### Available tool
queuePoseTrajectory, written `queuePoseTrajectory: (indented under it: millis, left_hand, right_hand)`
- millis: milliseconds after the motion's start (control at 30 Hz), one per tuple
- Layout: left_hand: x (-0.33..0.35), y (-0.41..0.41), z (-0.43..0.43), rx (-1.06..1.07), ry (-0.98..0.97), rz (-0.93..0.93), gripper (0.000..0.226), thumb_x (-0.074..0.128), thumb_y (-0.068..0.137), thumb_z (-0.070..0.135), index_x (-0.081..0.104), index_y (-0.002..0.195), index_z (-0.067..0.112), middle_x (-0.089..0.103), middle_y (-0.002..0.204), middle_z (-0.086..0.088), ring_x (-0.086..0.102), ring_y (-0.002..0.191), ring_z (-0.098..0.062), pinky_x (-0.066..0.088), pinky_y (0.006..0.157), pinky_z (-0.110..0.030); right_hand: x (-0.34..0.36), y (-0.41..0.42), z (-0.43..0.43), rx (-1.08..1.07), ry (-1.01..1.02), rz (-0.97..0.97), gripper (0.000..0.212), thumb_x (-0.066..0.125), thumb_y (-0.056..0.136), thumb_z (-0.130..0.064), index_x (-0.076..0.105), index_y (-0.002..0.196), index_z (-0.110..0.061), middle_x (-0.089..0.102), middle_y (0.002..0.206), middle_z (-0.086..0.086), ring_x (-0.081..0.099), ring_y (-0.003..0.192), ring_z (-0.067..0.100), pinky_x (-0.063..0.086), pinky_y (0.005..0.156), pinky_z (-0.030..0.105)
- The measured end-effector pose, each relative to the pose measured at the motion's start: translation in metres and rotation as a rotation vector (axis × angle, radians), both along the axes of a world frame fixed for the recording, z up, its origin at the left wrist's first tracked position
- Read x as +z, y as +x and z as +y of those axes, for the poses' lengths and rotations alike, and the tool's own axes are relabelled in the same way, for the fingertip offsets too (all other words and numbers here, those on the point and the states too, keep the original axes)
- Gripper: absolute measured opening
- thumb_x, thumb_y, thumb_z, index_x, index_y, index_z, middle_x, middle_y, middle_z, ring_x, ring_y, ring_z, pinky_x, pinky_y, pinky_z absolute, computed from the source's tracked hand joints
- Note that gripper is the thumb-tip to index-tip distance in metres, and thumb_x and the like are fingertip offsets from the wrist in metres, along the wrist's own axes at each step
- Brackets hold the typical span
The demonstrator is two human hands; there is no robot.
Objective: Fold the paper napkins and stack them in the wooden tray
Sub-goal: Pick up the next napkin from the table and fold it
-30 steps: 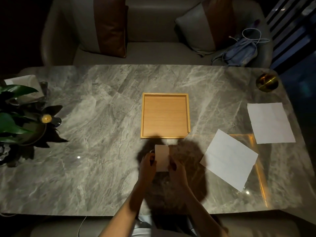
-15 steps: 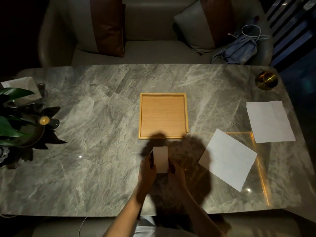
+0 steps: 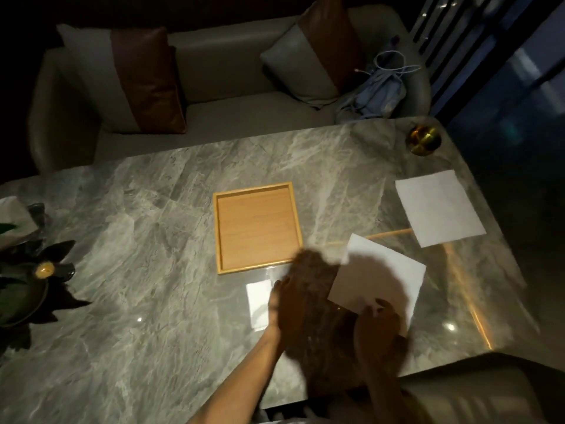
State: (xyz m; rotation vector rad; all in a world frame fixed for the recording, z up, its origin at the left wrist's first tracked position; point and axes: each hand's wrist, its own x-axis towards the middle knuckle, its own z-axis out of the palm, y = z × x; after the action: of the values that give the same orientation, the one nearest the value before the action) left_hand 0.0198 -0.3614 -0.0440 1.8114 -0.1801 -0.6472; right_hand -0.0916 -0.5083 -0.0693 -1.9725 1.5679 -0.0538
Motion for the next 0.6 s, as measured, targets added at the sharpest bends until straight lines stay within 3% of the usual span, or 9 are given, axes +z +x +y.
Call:
queuePoseTrajectory:
  millis: [33,100,167,333,433,533,600]
  left_hand:
    - [-0.001,-0.001,-0.019,-0.172,0.247,-0.045,0.033,0.048,0.103,0.02,0.066,0.125,0.004,0.065,0.132,-0.02,0.061,0.125,-0.034,0.045,0.106,-0.045]
    - [-0.015,-0.006,-0.055,-0.158,0.574,-0.01,0.036,0.05,0.101,0.022,0.056,0.133,0.007,0.059,0.138,-0.018,0.056,0.127,-0.035,0.047,0.105,-0.044]
    - [-0.016,-0.016,-0.086,-0.121,0.683,0.054,0.043,0.052,0.102,0.032,0.049,0.138,0.01,0.058,0.135,-0.015,0.058,0.124,-0.033,0.048,0.102,-0.041]
    - [-0.031,-0.036,-0.13,-0.219,0.967,-0.015,0.038,0.056,0.099,0.031,0.051,0.128,0.007,0.056,0.127,-0.015,0.057,0.116,-0.033,0.05,0.095,-0.04]
    - [-0.025,-0.023,-0.126,-0.139,0.823,0.168,0.037,0.059,0.096,0.027,0.055,0.127,0.007,0.054,0.128,-0.017,0.056,0.115,-0.032,0.05,0.095,-0.041]
    - [0.004,-0.001,-0.106,-0.088,0.433,0.34,0.023,0.064,0.091,0.015,0.053,0.11,0.007,0.058,0.107,-0.014,0.059,0.081,-0.021,0.054,0.068,-0.039]
    - [0.039,0.022,-0.091,-0.091,0.256,0.479,0.046,0.067,0.088,0.015,0.051,0.131,0.01,0.057,0.126,-0.004,0.062,0.101,-0.021,0.055,0.076,-0.036]
  right_hand:
    - [-0.004,-0.015,-0.021,-0.034,-0.066,0.134,0.033,0.053,0.097,-0.032,0.064,0.12,-0.012,0.062,0.125,0.017,0.057,0.116,0.039,0.048,0.098,0.053]
    - [-0.003,-0.039,-0.057,-0.108,-0.028,0.309,0.046,0.053,0.095,-0.04,0.061,0.125,-0.007,0.059,0.129,0.02,0.056,0.117,0.042,0.049,0.096,0.051]
    - [-0.004,-0.045,-0.072,-0.203,0.076,0.272,0.053,0.062,0.092,-0.036,0.055,0.129,0.001,0.055,0.132,0.027,0.053,0.122,0.045,0.045,0.102,0.053]
    - [-0.009,-0.051,-0.078,-0.039,0.278,0.222,0.031,0.059,0.097,-0.022,0.061,0.122,-0.005,0.057,0.126,0.022,0.056,0.116,0.038,0.046,0.097,0.042]
    - [-0.005,-0.048,-0.076,-0.02,0.466,0.126,0.023,0.062,0.094,-0.017,0.062,0.112,-0.004,0.063,0.112,0.016,0.061,0.105,0.034,0.05,0.091,0.042]
    - [0.01,-0.046,-0.077,0.15,0.609,0.159,0.015,0.067,0.092,-0.025,0.058,0.09,-0.013,0.061,0.096,0.009,0.059,0.089,0.023,0.051,0.085,0.037]
    - [0.027,-0.037,-0.081,0.208,0.574,0.15,0.021,0.068,0.092,-0.033,0.055,0.093,-0.017,0.063,0.1,0.007,0.058,0.088,0.021,0.05,0.087,0.036]
